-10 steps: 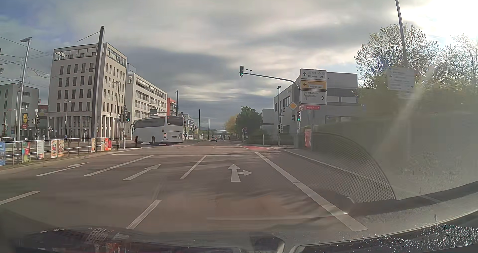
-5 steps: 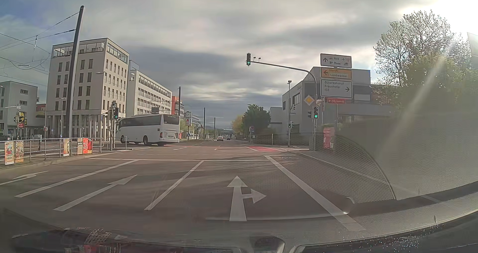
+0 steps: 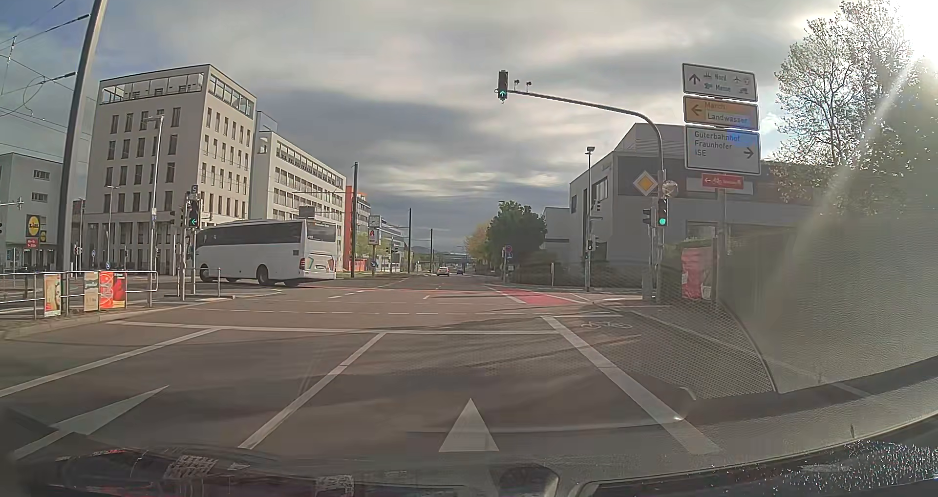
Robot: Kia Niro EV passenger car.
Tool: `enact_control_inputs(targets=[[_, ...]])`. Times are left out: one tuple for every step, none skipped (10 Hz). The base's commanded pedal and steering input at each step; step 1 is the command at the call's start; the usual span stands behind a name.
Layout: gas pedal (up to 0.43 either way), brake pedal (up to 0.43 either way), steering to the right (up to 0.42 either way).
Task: Follow the waypoints while adhering to traffic rules and regulations
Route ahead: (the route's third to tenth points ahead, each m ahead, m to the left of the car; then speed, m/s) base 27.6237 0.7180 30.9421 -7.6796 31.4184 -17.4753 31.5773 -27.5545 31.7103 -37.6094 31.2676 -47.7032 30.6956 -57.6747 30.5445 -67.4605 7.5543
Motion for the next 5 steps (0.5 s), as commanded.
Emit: enact_control_inputs(targets=[[0.0, 0.0, -0.011], [0.0, 0.0, -0.011], [0.0, 0.006, -0.011], [0.0, 0.006, -0.011], [0.0, 0.012, -0.011]])
